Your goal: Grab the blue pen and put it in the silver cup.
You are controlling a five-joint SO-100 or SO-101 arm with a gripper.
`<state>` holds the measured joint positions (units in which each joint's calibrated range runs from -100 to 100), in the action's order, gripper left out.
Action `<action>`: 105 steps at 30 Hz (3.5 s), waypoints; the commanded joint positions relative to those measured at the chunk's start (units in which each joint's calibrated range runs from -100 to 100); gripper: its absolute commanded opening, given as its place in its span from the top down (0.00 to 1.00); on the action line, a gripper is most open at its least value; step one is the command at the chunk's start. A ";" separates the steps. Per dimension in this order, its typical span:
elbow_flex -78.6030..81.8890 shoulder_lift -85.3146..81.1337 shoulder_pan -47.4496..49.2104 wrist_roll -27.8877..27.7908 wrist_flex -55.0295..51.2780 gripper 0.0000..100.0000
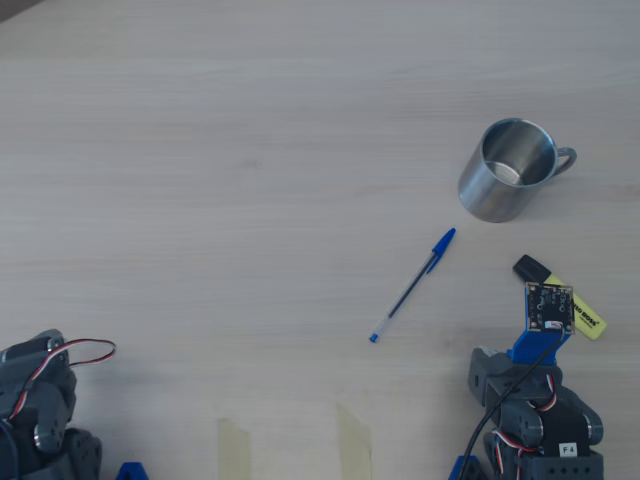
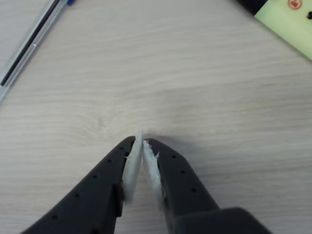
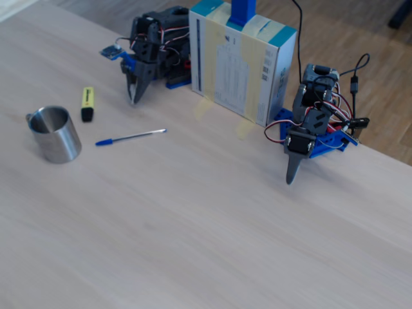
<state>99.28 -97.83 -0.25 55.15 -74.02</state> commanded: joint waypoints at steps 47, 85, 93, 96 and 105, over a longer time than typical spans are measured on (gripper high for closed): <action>-11.16 16.70 9.33 9.81 3.71 0.72; -48.53 50.12 16.83 23.85 13.15 0.71; -48.62 58.51 16.83 23.90 24.82 0.71; -49.07 62.17 16.57 23.90 27.99 0.71; -54.52 71.73 15.61 23.90 28.76 0.72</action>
<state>48.69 -27.72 16.22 78.78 -46.20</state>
